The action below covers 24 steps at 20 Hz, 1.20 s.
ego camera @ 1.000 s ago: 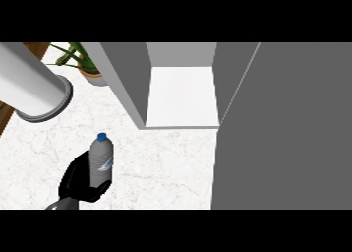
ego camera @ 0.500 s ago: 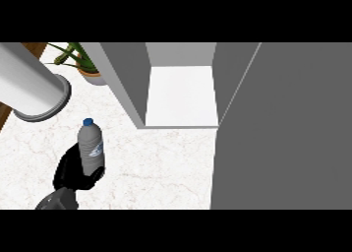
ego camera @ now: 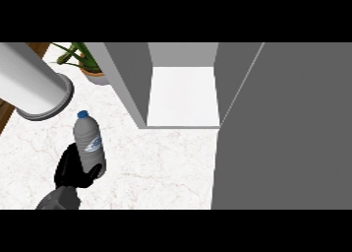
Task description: Pick up the bottled water, place it into the cabinet and close the cabinet
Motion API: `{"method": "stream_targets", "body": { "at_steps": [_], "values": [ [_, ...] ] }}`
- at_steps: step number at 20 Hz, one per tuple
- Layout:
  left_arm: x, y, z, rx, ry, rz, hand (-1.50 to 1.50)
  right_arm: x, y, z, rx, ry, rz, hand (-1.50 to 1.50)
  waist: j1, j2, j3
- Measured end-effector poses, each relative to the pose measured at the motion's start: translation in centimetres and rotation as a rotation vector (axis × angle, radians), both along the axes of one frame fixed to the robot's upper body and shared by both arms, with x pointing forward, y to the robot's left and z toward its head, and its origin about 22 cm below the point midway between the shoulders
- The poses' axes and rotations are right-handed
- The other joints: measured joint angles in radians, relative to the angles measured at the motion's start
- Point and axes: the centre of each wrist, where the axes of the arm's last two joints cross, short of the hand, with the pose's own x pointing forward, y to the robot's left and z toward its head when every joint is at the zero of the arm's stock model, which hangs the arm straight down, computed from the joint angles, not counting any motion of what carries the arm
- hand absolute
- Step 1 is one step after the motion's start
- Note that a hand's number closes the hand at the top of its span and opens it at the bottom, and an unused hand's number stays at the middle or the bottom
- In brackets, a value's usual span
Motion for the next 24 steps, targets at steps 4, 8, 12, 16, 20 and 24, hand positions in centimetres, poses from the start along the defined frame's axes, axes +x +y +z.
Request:
{"method": "stream_targets", "body": {
  "at_steps": [4,8,12,16,20,24],
  "values": [
    [0.6,-1.7,2.0,0.014,-0.020,-0.031,1.50,0.0,0.2,0.2,-0.003,0.004,0.006,-1.50,0.003,-0.001,0.000],
    [1.3,-3.0,4.3,0.035,-0.042,-0.061,1.50,-0.1,0.0,0.2,0.007,0.003,0.005,-1.50,0.002,-0.001,0.000],
    [1.9,-6.1,6.5,0.051,-0.072,-0.074,1.50,0.4,0.1,0.3,0.018,0.001,0.008,-1.50,0.001,0.000,0.000],
    [3.5,-9.0,9.9,0.085,-0.105,-0.086,1.50,0.2,0.6,0.2,0.020,0.006,0.021,-1.50,-0.003,0.000,0.000],
    [4.6,-12.0,12.9,0.120,-0.125,-0.084,1.50,0.1,0.6,0.1,0.019,0.007,0.021,-1.50,-0.006,0.000,0.000],
    [5.7,-13.8,14.4,0.161,-0.123,-0.059,1.50,0.6,0.5,0.3,0.028,0.007,0.013,-1.50,-0.005,0.001,-0.001]
  ]
}}
